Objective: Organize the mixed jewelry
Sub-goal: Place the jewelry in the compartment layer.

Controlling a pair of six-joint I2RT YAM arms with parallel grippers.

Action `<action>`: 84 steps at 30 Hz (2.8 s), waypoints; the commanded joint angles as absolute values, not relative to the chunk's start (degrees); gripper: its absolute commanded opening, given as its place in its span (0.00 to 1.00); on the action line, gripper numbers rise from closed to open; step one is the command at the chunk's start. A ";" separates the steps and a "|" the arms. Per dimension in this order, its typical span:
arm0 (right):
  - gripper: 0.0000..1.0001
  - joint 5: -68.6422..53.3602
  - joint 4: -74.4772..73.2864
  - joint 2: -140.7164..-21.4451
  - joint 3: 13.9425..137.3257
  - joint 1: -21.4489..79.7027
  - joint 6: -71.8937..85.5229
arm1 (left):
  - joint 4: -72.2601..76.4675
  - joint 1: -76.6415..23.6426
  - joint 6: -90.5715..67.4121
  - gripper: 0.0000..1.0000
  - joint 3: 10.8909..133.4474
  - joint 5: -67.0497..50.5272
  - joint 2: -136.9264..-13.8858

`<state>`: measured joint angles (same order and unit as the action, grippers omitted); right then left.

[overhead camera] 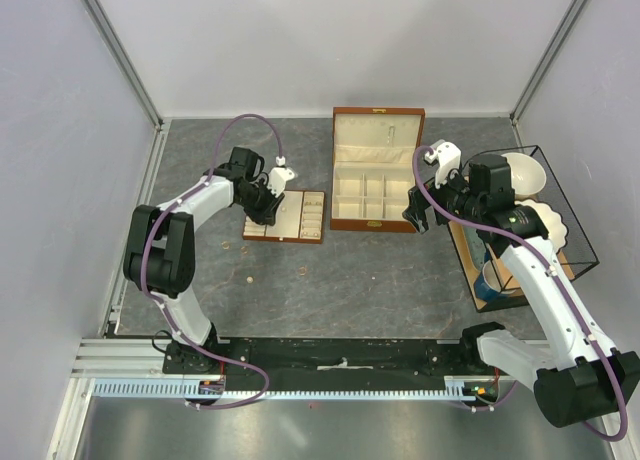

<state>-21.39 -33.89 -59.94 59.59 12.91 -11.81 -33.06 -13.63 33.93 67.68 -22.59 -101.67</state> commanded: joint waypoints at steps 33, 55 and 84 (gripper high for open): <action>0.98 -22.15 -31.82 -58.62 58.89 12.83 -11.69 | -33.40 -14.41 35.42 0.22 70.49 -23.29 -103.10; 0.98 -22.15 -31.55 -58.18 58.62 12.92 -11.69 | -32.96 -14.77 35.86 0.21 69.43 -21.80 -102.83; 0.98 -22.24 -31.55 -57.83 58.54 12.92 -11.69 | -31.90 -13.97 35.95 0.20 67.94 -20.57 -102.57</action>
<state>-21.39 -33.45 -59.00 58.52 12.91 -11.81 -32.88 -14.35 33.98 68.66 -22.09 -103.02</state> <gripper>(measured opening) 0.982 0.230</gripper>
